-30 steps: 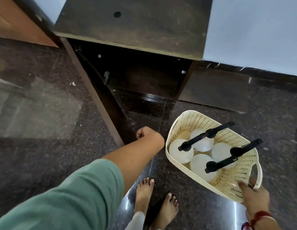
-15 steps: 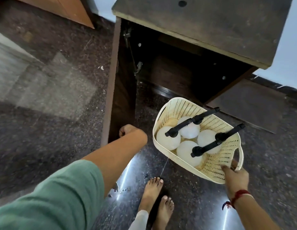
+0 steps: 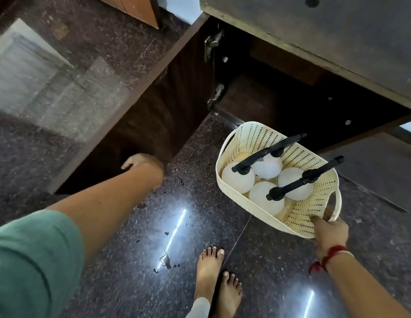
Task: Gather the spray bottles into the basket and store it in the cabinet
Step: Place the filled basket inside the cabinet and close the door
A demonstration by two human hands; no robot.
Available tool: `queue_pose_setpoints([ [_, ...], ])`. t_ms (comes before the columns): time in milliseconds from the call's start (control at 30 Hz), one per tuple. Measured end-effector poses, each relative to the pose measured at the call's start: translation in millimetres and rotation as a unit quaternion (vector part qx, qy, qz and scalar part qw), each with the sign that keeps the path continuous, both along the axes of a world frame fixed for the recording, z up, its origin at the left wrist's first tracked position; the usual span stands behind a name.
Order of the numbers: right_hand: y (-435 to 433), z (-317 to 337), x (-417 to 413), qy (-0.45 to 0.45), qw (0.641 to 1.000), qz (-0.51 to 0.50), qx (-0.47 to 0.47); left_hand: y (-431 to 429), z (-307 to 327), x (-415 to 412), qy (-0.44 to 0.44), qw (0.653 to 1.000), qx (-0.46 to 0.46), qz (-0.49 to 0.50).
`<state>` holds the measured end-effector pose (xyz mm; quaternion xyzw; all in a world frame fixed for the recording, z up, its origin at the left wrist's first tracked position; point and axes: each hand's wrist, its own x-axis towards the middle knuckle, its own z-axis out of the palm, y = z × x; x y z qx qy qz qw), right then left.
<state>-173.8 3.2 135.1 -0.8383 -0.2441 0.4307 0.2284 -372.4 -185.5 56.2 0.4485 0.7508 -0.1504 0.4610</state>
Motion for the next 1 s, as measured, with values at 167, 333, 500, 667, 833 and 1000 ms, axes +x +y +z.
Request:
queue_pose_setpoints([
  [167,15,2,-10,0.003,1.0,0.005,0.002,12,-2,-8,0.014,1.0,-0.002,-0.001],
  [333,24,3,-20,-0.002,1.0,0.013,0.0,38,-6,-44,0.004,0.993,0.049,-0.109],
  [500,38,-1,-30,-0.003,1.0,0.024,-0.017,135,23,-128,-0.029,0.993,0.118,-0.015],
  [667,68,-22,-45,0.006,1.0,0.029,-0.011,250,88,-150,-0.149,0.935,0.172,0.274],
  [833,110,-60,-57,0.012,0.999,0.029,0.012,274,66,-140,-0.056,0.939,0.248,0.23],
  [1000,161,-93,-61,0.01,0.996,0.062,0.06,311,29,-146,-0.017,0.934,0.313,0.171],
])
